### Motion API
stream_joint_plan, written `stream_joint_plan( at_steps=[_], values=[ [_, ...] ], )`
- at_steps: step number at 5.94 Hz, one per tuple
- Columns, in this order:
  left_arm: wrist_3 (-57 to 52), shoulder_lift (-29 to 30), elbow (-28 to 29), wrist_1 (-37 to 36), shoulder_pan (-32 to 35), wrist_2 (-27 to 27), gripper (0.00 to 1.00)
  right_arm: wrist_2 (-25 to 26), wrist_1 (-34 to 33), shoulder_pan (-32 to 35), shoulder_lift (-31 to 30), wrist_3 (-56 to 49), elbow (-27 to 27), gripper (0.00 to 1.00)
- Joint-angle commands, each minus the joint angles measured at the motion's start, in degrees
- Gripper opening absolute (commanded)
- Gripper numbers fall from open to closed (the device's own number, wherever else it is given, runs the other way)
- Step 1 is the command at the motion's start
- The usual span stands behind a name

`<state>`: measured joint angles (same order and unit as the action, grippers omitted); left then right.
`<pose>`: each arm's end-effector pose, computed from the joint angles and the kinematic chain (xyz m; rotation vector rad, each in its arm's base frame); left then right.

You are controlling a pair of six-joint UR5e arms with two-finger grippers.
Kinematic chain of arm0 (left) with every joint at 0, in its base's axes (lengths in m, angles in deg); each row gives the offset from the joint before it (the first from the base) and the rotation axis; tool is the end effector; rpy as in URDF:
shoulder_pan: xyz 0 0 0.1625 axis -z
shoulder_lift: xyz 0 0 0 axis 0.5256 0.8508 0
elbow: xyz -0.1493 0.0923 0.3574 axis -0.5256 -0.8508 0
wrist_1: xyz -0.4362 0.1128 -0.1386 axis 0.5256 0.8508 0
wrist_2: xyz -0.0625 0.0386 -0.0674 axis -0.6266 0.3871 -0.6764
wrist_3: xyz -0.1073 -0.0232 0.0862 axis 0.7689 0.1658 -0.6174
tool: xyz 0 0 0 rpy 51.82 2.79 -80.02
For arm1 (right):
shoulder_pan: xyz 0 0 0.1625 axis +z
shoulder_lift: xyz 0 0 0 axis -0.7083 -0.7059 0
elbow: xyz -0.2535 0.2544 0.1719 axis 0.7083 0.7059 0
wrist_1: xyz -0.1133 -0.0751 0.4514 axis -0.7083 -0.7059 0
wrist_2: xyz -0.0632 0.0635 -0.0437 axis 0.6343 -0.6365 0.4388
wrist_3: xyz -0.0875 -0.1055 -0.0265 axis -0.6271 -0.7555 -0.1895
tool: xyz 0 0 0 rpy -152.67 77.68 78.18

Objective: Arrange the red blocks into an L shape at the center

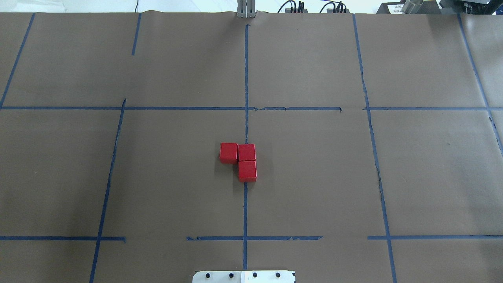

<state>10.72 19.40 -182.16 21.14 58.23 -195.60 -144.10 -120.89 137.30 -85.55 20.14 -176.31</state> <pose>-0.0279 -0.5042 0.6206 0.1235 0.8428 0.2713 0.0553 -0.3976 0.6119 0.0235 -0.7348 -0.1392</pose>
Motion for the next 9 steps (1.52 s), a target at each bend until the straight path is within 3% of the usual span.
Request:
stream_joint_plan(
  at_steps=[1,9],
  values=[
    [0.27,0.42,-0.35,0.40,1.56,1.96,1.00,-0.09,0.00,0.00,-0.05,0.00,-0.04,1.00],
    [-0.08,-1.16,-1.32,0.31,1.56,2.06,1.00,-0.35,0.00,0.00,-0.14,-0.09,-0.21,1.00]
  ],
)
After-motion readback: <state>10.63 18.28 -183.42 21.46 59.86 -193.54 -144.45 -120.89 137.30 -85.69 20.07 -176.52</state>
